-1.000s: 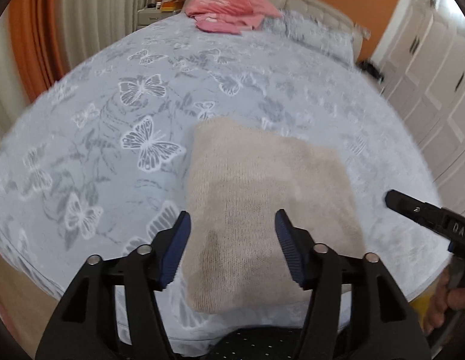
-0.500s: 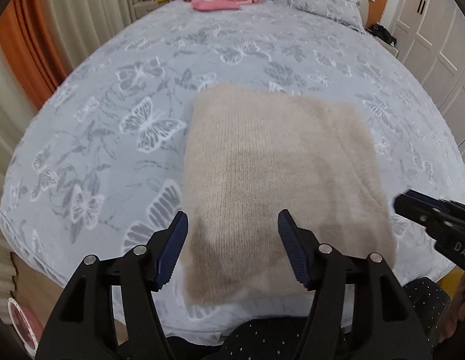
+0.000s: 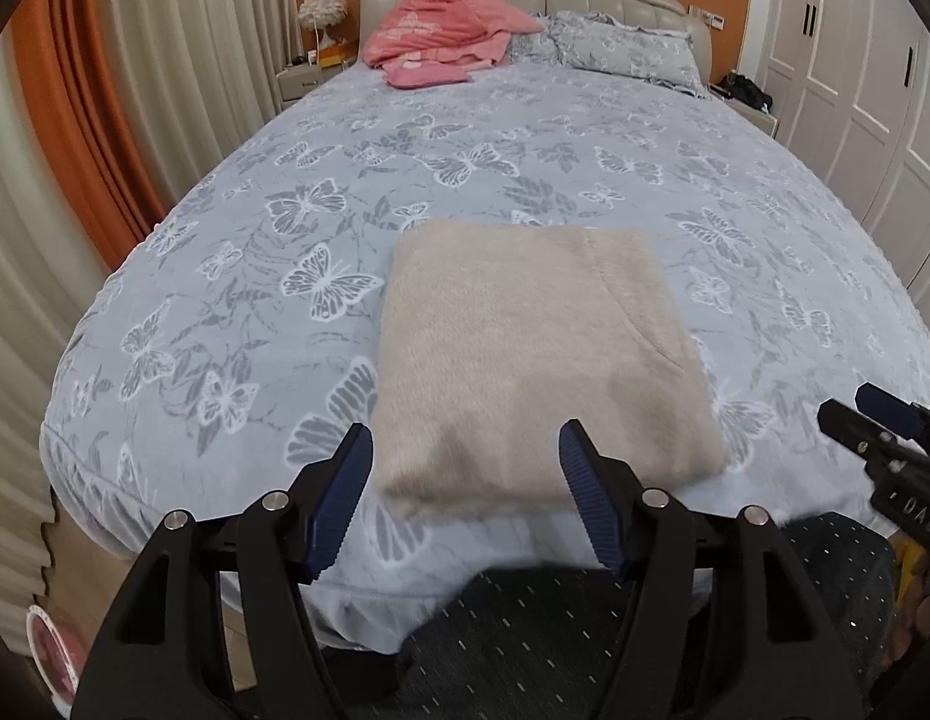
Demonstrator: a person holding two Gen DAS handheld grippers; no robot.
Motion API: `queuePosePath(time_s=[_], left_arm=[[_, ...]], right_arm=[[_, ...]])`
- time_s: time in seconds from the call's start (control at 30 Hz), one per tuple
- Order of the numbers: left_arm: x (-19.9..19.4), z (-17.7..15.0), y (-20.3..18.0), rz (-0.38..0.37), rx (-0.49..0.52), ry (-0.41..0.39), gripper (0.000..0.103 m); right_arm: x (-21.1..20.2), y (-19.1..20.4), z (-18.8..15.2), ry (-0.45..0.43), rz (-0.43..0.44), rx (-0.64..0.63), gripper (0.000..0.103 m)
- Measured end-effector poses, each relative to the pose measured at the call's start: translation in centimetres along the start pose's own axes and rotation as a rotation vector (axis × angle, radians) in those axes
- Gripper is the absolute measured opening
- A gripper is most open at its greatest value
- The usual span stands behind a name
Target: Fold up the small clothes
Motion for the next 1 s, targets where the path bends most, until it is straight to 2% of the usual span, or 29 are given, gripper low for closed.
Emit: queuePosePath(time_s=[0.13, 0.17, 0.23, 0.33, 0.4, 0.53, 0.7, 0.8, 1.0], left_arm=[[-1.5, -1.9, -0.6, 0.004, -0.011, -0.039, 0.067], [-1.8, -2.4, -0.8, 0.006, -0.009, -0.043, 0.074], [-2.6, -3.5, -1.0, 0.008, -0.013, -0.063, 0.078], [-3.7, -5.0, -1.2, 0.006, -0.023, -0.09, 0.087], [-4.4, -5.4, -1.4, 0.014, -0.022, -0.112, 0.09], [-5.8, -5.6, -1.5, 0.046, -0.006, -0.173, 0.097], [-6.0, -6.1, -1.8, 0.057, 0.015, -0.17, 0.098], [-5.6, -6.2, -2.1, 0.077, 0.03, -0.155, 0.098], [-5.4, -6.6, -2.6, 0.091, 0.052, -0.152, 0.098]], right_arm=[[-0.9, -0.2, -2.5, -0.017, -0.025, -0.005, 0.069], [-1.0, -0.2, -3.2, -0.014, -0.023, 0.0, 0.07], [-1.2, -0.3, -4.6, 0.007, -0.018, 0.016, 0.071], [-2.1, 0.0, -5.1, -0.011, -0.01, 0.029, 0.076], [-2.9, 0.3, -5.2, -0.042, -0.029, 0.021, 0.083], [-3.5, 1.1, -5.8, -0.045, -0.037, 0.009, 0.084], [-4.5, 2.1, -5.7, -0.081, -0.081, -0.052, 0.086], [-4.3, 2.3, -5.8, -0.072, -0.092, -0.069, 0.086], [-3.9, 1.4, -6.1, -0.058, -0.079, -0.03, 0.086]])
Point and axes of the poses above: each gripper's, at about its wrist camera, not at the fingertips, and x roughly the way its jaws point, y to its left, z to its top, the point moved 9 cm from there along x, roughly the way its jaws point, and after that the axes turned 9 degrees about -x, right-handed, at the moved point
